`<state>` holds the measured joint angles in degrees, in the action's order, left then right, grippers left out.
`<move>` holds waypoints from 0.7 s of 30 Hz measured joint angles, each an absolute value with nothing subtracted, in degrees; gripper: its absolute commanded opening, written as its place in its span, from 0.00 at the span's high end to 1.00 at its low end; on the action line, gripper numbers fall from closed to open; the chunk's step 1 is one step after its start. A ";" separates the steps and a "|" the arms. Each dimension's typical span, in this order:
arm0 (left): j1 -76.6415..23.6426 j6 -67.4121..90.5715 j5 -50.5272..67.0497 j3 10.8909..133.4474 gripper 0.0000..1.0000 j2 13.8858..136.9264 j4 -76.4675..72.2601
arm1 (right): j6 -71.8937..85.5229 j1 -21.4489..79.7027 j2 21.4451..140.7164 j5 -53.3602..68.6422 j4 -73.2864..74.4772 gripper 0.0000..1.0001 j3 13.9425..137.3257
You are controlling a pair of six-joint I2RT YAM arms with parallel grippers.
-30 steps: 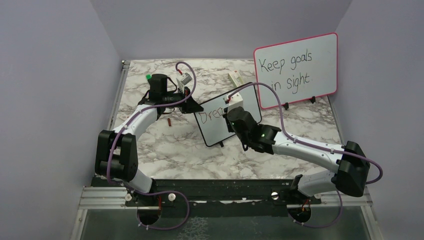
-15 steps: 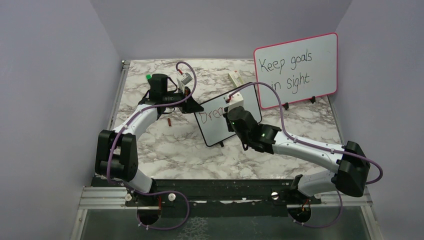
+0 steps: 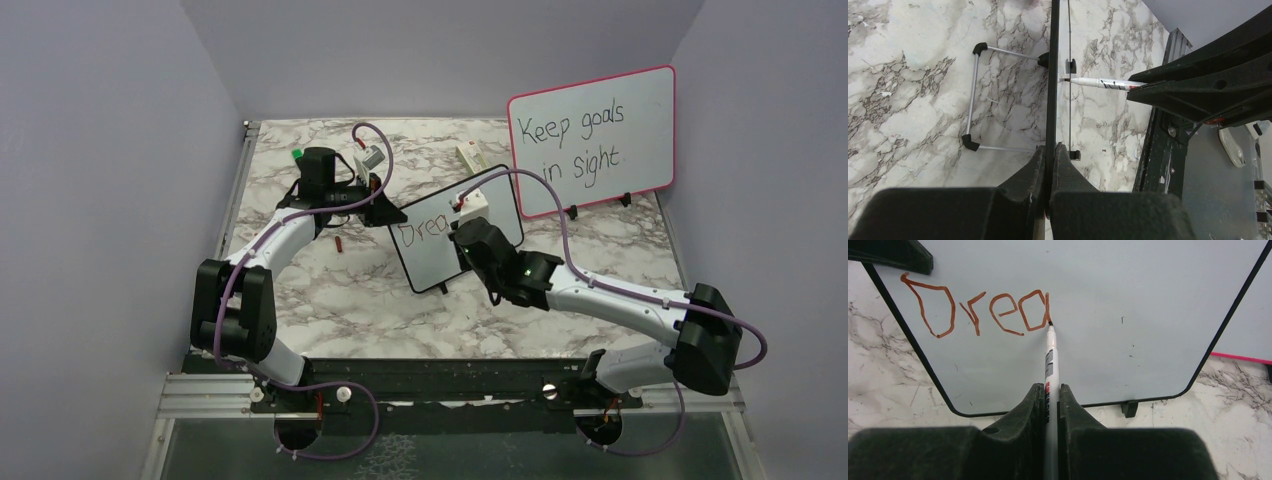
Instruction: Write a sentence on the whiteboard
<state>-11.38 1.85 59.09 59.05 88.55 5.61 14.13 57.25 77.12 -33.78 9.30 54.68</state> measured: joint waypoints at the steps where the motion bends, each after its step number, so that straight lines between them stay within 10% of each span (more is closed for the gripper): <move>1: -11.38 1.83 59.09 59.09 1.00 88.58 5.67 | 14.17 57.25 77.06 -33.78 9.54 0.99 54.54; 21: -11.40 1.43 59.11 59.24 1.00 88.62 6.04 | 14.48 57.23 75.83 -35.35 9.76 0.99 53.89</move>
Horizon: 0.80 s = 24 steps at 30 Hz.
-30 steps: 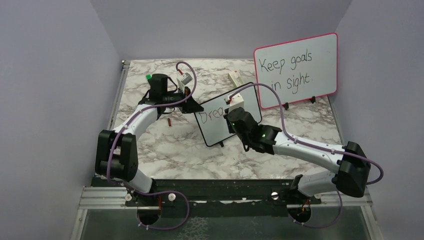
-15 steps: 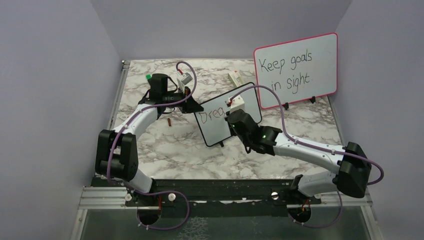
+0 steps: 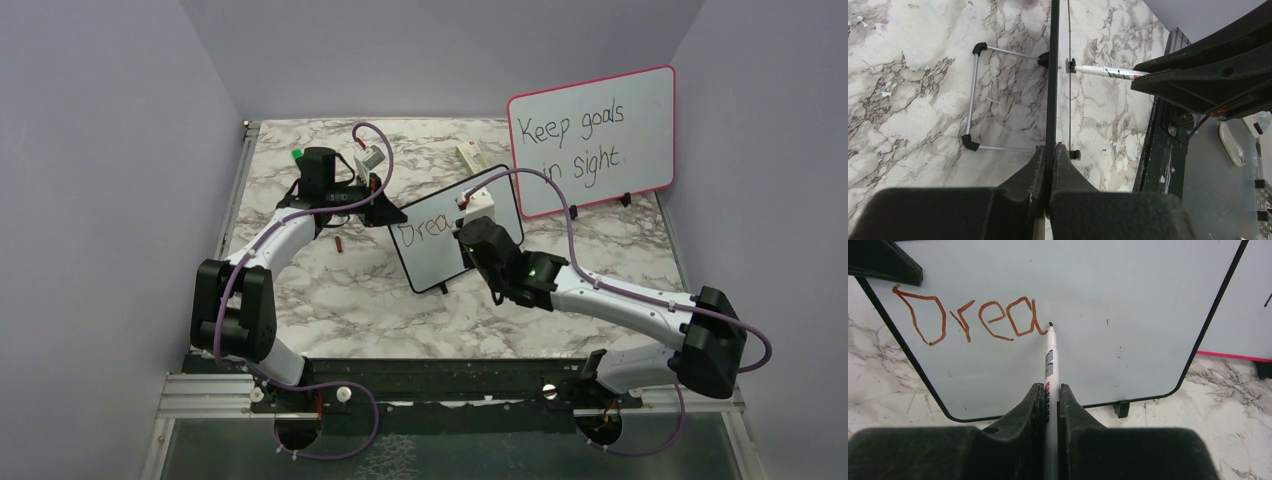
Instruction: Write a sentence on the whiteboard
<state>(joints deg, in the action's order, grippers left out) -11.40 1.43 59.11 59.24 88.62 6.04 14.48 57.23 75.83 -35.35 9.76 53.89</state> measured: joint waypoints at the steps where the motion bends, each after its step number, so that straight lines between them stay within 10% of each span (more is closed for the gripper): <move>1: -11.40 1.43 59.11 59.24 1.00 88.62 6.07 | 14.33 57.17 75.55 -35.33 9.52 0.99 53.89; 24: -11.40 1.34 59.11 59.46 1.00 88.75 6.37 | 11.90 55.92 76.09 -34.65 5.82 0.99 54.61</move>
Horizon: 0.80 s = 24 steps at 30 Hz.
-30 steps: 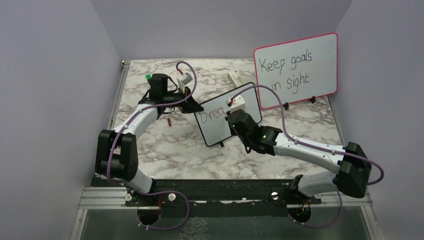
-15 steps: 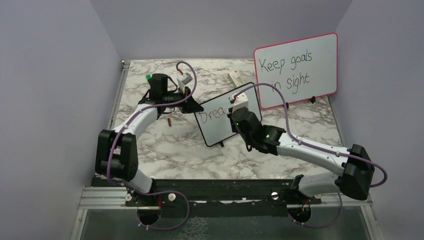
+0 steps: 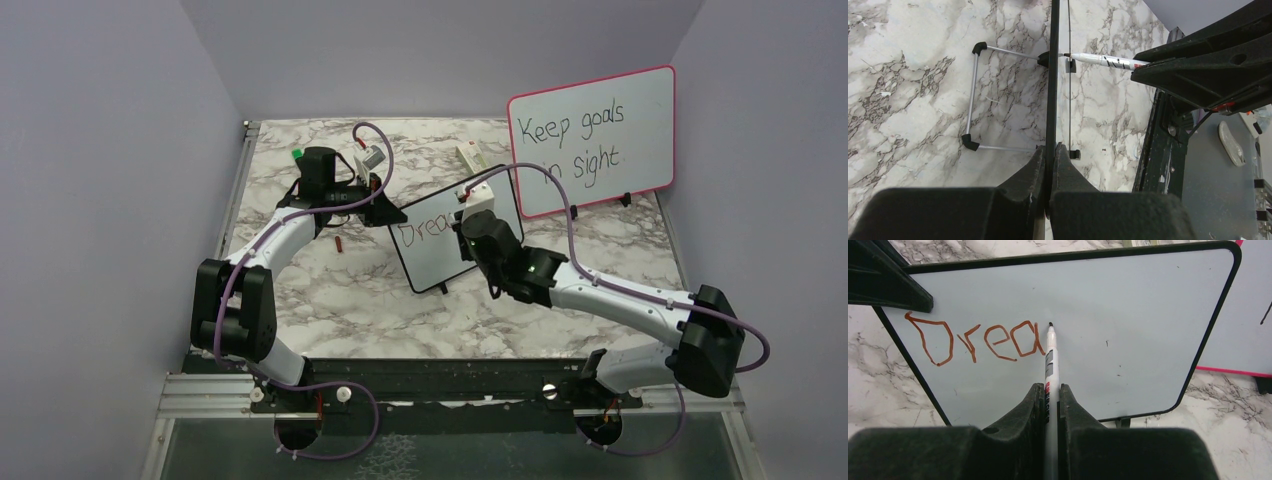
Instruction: Write a sentence on the whiteboard
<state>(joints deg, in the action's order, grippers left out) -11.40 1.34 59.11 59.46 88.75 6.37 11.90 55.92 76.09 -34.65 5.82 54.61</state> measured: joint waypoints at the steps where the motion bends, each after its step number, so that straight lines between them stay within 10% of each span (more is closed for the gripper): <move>1: -11.40 1.32 59.11 59.46 1.00 88.75 6.37 | 11.90 55.86 76.23 -34.61 5.80 0.99 54.78; 24: -11.40 1.17 59.09 59.61 1.00 88.90 6.57 | 15.51 55.75 76.03 -33.87 10.02 0.99 53.47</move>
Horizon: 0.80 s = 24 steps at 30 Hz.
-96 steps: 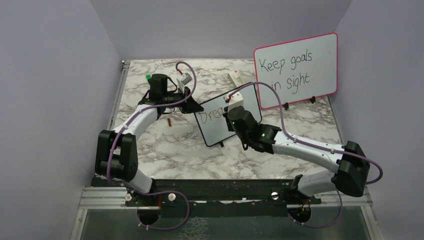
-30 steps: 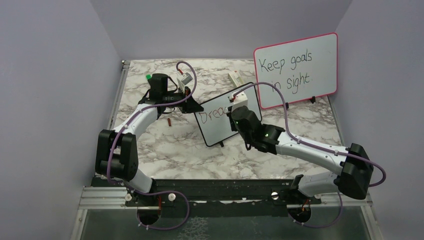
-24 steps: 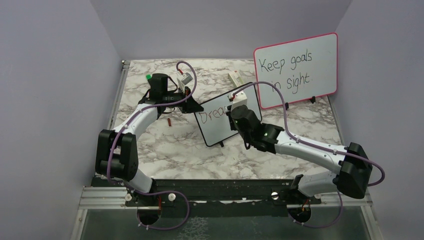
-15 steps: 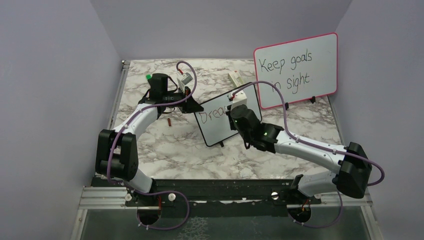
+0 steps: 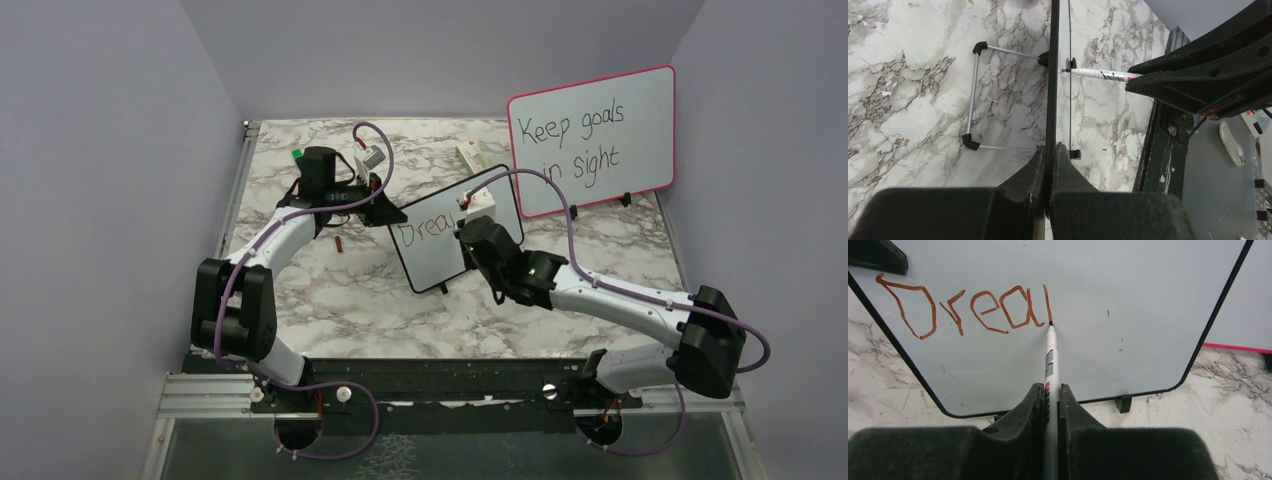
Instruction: Write a sentence on the whiteboard
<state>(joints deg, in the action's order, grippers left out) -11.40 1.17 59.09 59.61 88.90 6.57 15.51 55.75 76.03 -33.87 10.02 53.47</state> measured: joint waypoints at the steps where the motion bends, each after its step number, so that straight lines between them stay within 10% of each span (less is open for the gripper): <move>1: -11.40 1.17 59.09 59.61 1.00 88.90 6.57 | 15.64 55.75 75.96 -33.80 10.11 0.99 53.32; 24: -11.40 0.99 59.13 59.94 1.00 89.17 7.01 | 13.23 54.96 75.81 -33.76 8.95 0.99 53.93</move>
<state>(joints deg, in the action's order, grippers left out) -11.40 0.99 59.13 59.94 89.17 7.01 13.23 54.96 75.81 -33.76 8.95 53.93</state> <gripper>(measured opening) 0.026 0.156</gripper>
